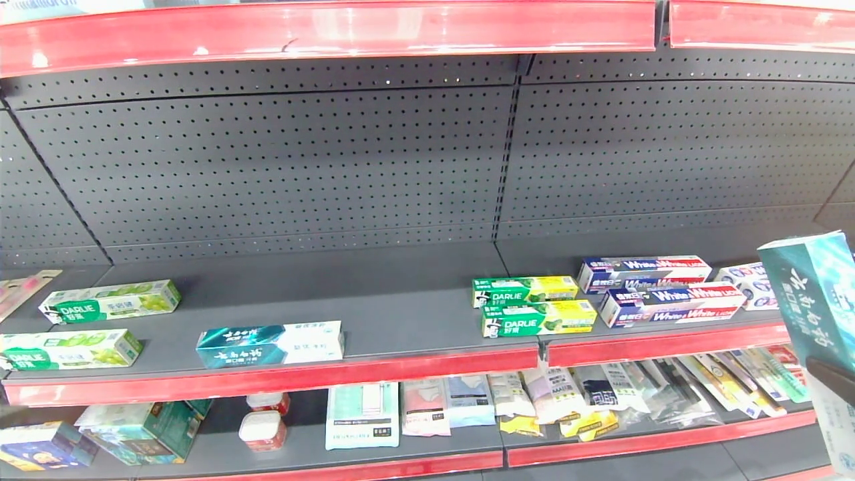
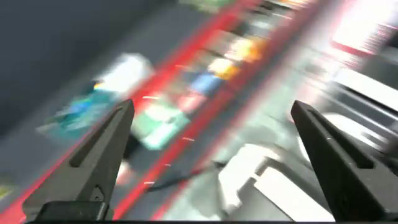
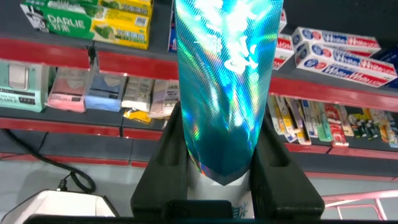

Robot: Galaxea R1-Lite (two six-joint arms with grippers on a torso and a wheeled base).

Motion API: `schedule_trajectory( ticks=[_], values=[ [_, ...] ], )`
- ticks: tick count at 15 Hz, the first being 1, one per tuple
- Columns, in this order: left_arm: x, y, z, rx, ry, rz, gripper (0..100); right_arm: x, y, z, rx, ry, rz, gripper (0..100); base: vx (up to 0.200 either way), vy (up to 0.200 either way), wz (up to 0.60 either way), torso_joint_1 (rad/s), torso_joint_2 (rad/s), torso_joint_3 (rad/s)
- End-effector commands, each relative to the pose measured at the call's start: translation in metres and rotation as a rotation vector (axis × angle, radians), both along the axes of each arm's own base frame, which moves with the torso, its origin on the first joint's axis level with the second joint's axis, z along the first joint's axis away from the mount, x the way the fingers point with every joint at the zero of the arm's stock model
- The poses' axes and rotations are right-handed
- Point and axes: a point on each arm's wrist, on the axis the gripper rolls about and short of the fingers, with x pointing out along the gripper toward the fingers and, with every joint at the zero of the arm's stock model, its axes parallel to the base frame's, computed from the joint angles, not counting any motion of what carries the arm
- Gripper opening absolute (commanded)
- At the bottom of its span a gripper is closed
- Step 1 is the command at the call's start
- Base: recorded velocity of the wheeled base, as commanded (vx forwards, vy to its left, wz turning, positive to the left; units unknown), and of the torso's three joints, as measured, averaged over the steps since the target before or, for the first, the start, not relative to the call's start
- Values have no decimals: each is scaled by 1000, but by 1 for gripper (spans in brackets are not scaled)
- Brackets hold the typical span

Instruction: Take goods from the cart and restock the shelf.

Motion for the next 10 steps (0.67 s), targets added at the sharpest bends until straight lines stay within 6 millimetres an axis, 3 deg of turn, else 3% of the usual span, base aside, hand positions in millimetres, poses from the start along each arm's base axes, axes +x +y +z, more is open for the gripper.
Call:
schedule_trajectory(
  ticks=[1,2,4,10],
  values=[
    [17,8,-37,-30,-113,449,100,6,0,0,-1,21,4,0,0,0,0,0,0,0],
    [17,8,-37,-30,-113,449,100,6,0,0,-1,21,4,0,0,0,0,0,0,0],
    [3,9,-67,-94,-132,463,100,3,0,0,-20,12,14,0,0,0,0,0,0,0],
    [-27,10,-107,-130,-112,455,100,-7,0,1,-99,-28,42,0,0,0,0,0,0,0]
  ],
)
